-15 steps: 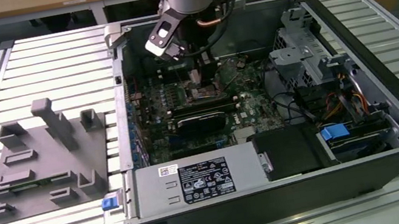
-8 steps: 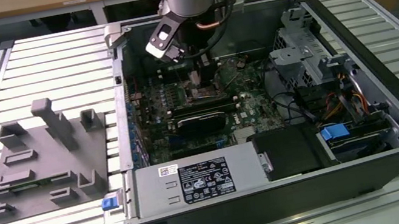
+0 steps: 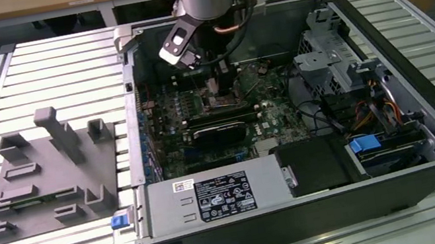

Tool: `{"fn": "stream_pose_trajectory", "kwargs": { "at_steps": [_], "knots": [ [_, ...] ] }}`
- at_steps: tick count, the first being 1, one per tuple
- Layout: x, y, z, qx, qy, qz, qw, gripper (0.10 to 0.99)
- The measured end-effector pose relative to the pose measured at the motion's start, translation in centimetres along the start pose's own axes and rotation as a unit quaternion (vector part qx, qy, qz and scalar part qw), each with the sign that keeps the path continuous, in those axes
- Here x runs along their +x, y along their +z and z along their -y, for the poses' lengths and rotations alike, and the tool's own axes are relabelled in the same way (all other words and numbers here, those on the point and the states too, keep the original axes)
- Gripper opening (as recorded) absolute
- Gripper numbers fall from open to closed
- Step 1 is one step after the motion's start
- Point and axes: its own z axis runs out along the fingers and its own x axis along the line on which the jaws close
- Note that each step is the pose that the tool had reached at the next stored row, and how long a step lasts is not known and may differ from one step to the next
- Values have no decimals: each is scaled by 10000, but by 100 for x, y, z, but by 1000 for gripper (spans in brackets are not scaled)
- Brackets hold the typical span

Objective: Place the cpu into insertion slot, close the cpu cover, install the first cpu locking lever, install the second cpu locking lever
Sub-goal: 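Place the cpu into insertion slot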

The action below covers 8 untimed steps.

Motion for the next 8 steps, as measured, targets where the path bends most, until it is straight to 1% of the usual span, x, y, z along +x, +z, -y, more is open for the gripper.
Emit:
{"fn": "stream_pose_trajectory", "kwargs": {
  "at_steps": [3, 8],
  "knots": [
    [-1, 23, 5, -1, 71, 6, 10000, 541],
    [-2, 100, 17, -2, 112, 9, 9999, 541]
  ]
}}
